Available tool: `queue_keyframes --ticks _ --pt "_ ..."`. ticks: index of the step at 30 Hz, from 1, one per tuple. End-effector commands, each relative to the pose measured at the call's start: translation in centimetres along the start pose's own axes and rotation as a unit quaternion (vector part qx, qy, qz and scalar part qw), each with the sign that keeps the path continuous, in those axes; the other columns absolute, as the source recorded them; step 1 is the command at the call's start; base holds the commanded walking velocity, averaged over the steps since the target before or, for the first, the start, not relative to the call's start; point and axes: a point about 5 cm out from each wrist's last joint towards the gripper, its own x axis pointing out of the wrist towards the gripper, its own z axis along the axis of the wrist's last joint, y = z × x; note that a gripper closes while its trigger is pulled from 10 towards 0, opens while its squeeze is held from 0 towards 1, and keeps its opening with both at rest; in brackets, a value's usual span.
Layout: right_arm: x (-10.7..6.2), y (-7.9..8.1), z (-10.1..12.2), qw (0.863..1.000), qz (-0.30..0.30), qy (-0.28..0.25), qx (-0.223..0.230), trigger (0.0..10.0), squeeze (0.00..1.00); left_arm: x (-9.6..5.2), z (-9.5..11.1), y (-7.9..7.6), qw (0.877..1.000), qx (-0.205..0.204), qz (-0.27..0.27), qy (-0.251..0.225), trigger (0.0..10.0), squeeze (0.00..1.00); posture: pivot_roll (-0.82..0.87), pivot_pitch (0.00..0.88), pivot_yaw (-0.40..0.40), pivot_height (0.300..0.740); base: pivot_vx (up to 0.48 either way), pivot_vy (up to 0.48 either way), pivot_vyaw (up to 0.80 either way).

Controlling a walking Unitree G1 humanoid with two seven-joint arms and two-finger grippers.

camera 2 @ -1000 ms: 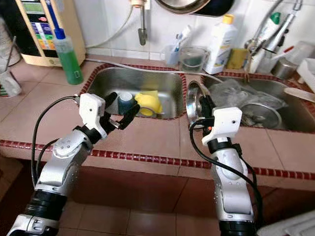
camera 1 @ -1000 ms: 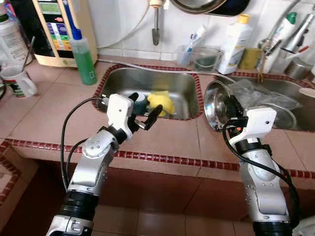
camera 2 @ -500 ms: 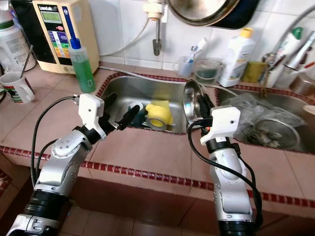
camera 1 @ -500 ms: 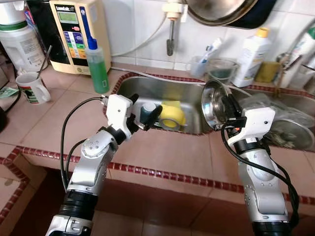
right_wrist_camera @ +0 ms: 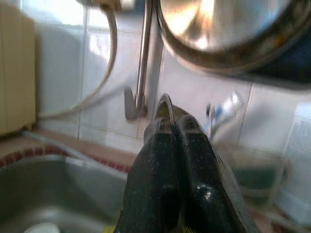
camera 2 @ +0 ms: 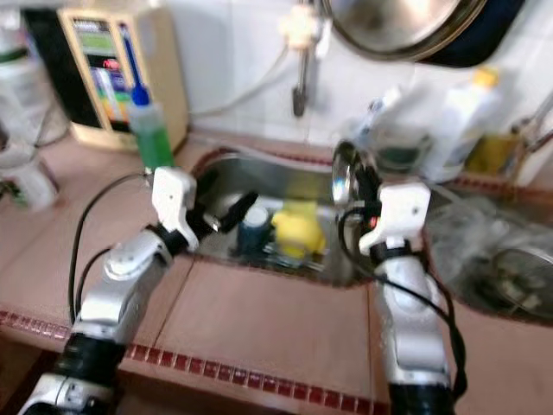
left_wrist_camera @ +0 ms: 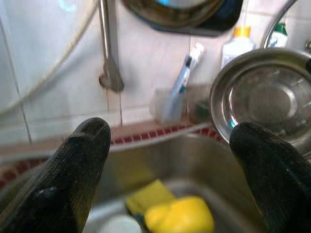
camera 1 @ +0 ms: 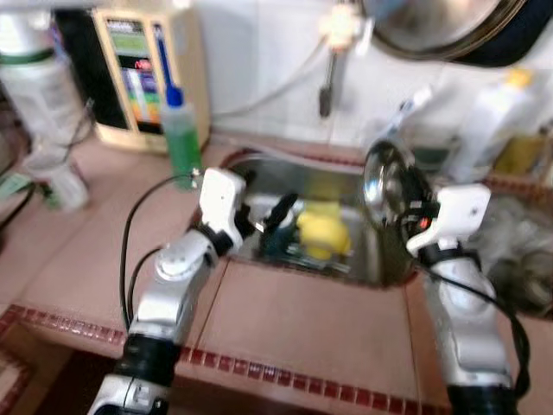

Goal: Kitchen organization

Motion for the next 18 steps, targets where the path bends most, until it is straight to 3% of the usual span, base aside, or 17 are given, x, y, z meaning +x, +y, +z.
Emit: queue_keyframes --ticks 1,18 --pt "0.29 0.42 0.77 1.000 0.008 -0.022 0.000 10.0 0.00 -0.19 0.22 0.25 1.000 0.006 0.000 0.001 10.0 0.00 -0.05 0.000 -0.009 0.740 0.000 0.000 0.00" --pt "0.20 0.50 0.64 1.000 0.009 -0.018 0.002 10.0 0.00 -0.27 0.20 0.25 1.000 0.009 0.002 0.007 10.0 0.00 -0.05 0.000 -0.009 0.740 0.000 0.000 0.00"
